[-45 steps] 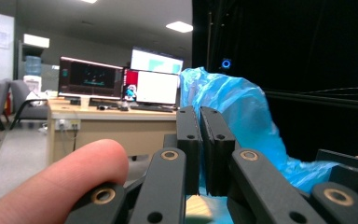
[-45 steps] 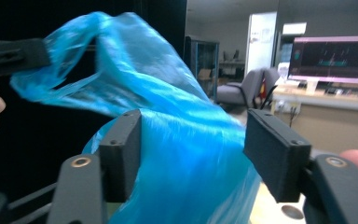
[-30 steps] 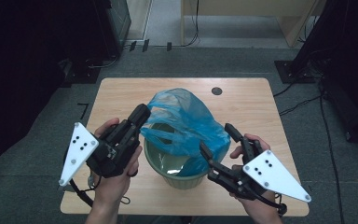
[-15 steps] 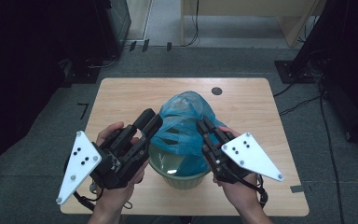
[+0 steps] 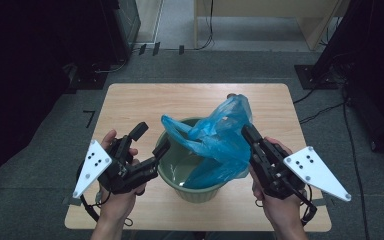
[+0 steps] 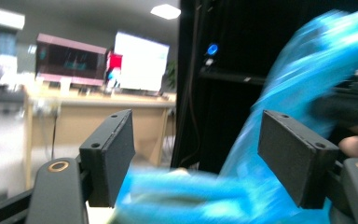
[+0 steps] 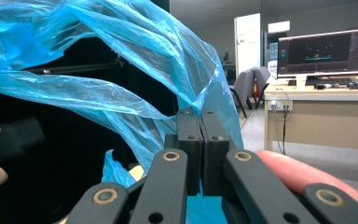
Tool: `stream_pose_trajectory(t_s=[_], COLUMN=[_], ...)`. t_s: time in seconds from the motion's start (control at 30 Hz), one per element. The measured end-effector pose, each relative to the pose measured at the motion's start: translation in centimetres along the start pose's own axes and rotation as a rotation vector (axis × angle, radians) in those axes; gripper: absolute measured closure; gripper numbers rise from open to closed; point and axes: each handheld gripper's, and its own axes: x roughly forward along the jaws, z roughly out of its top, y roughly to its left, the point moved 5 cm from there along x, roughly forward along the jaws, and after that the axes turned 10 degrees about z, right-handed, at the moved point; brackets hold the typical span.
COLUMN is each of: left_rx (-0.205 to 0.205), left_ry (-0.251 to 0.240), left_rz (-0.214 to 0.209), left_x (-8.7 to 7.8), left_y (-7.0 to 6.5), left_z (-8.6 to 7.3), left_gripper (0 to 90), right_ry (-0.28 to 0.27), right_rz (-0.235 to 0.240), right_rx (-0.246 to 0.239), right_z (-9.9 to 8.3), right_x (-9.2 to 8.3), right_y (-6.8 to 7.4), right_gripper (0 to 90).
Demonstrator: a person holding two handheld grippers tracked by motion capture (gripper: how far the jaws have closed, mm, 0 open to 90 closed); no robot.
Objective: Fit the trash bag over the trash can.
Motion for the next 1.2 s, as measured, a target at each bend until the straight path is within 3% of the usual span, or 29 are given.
stream_pose_trajectory(t_s=[0.2, 0.27, 0.33, 0.37, 0.4, 0.5, 0.57, 0.67, 0.7, 0.77, 0.83, 0.9, 1.03, 1.2], left_rx=[-0.072, -0.107, -0.168, -0.168, -0.219, -0.234, -0.273, -0.261, -0.255, -0.247, -0.237, -0.224, -0.22, -0.204], left_ry=[0.086, 0.104, 0.129, 0.129, 0.144, 0.176, 0.209, 0.216, 0.209, 0.177, 0.154, 0.138, 0.112, 0.075], left_rz=[0.054, 0.044, 0.019, 0.019, 0.003, 0.014, 0.013, 0.014, 0.009, -0.006, -0.019, -0.011, 0.009, 0.04], left_x=[1.8, 2.2, 2.4, 2.4, 2.8, 3.5, 4.2, 4.8, 4.9, 4.9, 4.7, 4.4, 3.3, 1.5], left_y=[1.7, 2.0, 2.1, 2.1, 2.2, 2.3, 2.5, 2.2, 2.0, 1.6, 1.4, 1.3, 2.0, 3.1], left_z=[-2.0, -2.4, -2.5, -2.5, -2.5, -2.7, -3.1, -3.2, -3.2, -3.1, -2.8, -2.6, -2.0, -1.3], left_gripper=[16.1, 12.4, 11.0, 11.0, 11.1, 11.4, 12.7, 15.2, 20.8, 51.2, 67.4, 78.2, 89.3, 90.0], right_ry=[-0.036, -0.046, -0.052, -0.055, -0.056, -0.061, -0.068, -0.072, -0.072, -0.069, -0.067, -0.066, -0.067, -0.058], right_rz=[0.024, 0.044, 0.067, 0.078, 0.092, 0.119, 0.141, 0.149, 0.149, 0.148, 0.141, 0.133, 0.106, 0.086], right_rx=[0.01, 0.013, 0.007, -0.001, 0.003, 0.013, 0.027, 0.022, 0.018, 0.014, 0.009, 0.004, 0.006, 0.011], right_z=[0.5, 0.7, 0.8, 0.8, 0.9, 0.9, 0.9, 0.9, 0.9, 0.7, 0.6, 0.5, 0.3, -0.1], right_x=[-1.2, -1.6, -1.9, -2.1, -2.3, -2.6, -3.0, -3.3, -3.3, -3.5, -3.6, -3.8, -4.4, -4.9], right_y=[-0.3, -0.2, 0.0, 0.1, 0.2, 0.3, 0.2, 0.0, 0.0, -0.2, -0.3, -0.4, -1.1, -1.8], right_gripper=[90.0, 90.0, 90.0, 90.0, 90.0, 90.0, 90.0, 90.0, 90.0, 90.0, 90.0, 90.0, 90.0, 90.0])
